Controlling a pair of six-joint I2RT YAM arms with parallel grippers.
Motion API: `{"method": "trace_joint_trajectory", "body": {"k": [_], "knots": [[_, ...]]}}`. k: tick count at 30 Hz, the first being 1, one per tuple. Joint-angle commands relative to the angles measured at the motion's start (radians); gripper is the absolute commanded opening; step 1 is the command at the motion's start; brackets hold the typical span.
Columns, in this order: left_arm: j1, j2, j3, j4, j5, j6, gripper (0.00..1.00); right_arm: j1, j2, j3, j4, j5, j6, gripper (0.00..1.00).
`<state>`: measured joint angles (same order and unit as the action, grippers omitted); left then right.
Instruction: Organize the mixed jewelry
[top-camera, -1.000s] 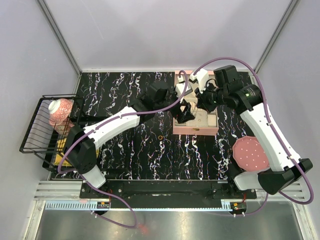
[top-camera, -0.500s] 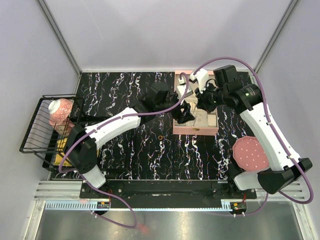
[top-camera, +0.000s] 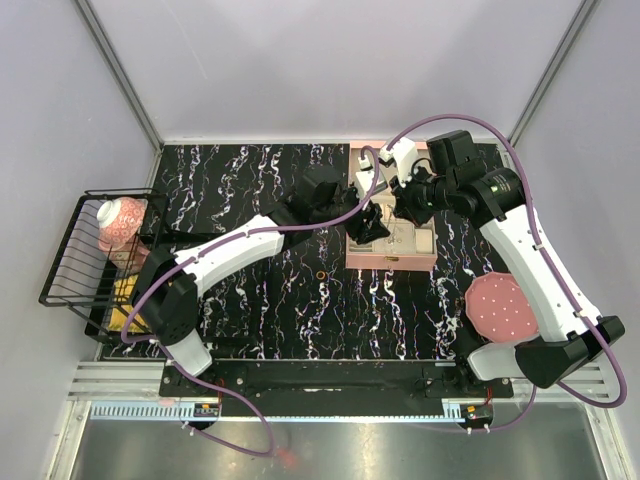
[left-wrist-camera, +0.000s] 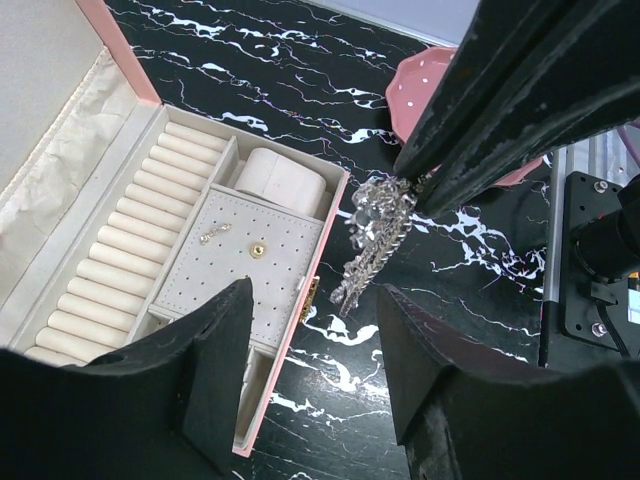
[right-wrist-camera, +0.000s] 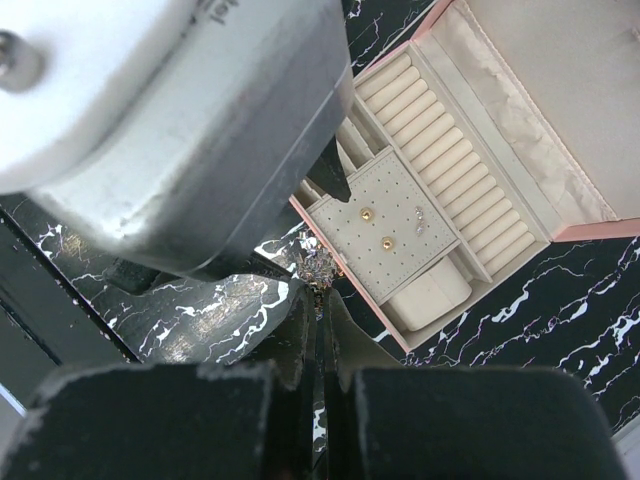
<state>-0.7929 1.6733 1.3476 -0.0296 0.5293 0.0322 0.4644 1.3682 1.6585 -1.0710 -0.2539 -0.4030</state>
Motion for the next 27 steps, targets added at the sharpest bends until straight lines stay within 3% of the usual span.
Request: {"method": "trace_joint_trajectory", "body": {"k": [1,27], "knots": [[-0.005,0.012,-0.001,0.073,0.032,0.002,0.55,0.006,-0.017,0.029,0.0,-0.002,0.012,0.0],[-0.006,0.039,0.002,0.08,0.06,-0.02,0.37,0.006,-0.027,0.026,-0.009,0.005,0.012,0.0]]}}
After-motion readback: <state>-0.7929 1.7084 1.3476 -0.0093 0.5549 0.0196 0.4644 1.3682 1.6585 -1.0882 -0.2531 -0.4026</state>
